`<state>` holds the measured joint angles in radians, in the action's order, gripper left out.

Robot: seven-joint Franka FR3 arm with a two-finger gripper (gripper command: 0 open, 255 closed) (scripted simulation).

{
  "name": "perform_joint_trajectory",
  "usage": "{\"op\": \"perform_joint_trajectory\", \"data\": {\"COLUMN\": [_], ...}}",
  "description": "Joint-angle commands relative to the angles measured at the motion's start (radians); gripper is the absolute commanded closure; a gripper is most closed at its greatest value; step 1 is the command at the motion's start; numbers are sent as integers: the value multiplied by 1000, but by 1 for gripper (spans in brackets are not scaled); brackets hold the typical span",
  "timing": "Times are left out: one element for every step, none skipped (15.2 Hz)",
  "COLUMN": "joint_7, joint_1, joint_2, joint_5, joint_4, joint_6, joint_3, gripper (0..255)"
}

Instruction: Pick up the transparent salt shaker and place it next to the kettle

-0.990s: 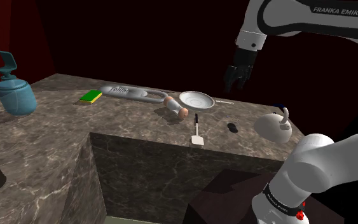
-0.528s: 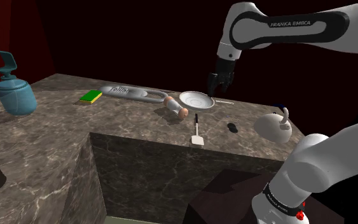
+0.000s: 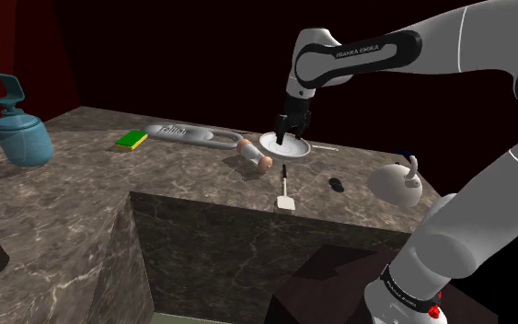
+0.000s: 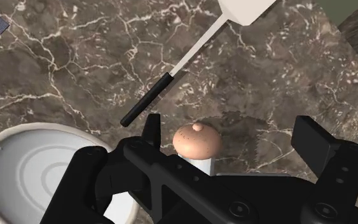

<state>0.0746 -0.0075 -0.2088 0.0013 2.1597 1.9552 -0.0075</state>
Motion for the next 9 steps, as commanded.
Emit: {"op": "perform_joint_trajectory", "data": {"joint_7": [-1, 0, 0, 1, 1, 2, 3, 3, 4], "joint_1": [-2, -3, -4, -5, -5, -6, -6, -7, -7], "joint_2": [74, 111, 149, 186, 224, 262, 300, 338, 377], "joint_5": [-4, -5, -7, -8, -10, -11, -13, -14, -15], "joint_4": [-33, -56, -79, -104, -130, -158, -187, -217, -249], "joint_6": [42, 58, 72, 85, 97, 108, 117, 125, 132], "joint_3": [-2, -2, -3, -3, -4, -5, -6, -6, -7], "gripper": [0, 0, 0, 0, 0, 0, 0, 0, 0]}}
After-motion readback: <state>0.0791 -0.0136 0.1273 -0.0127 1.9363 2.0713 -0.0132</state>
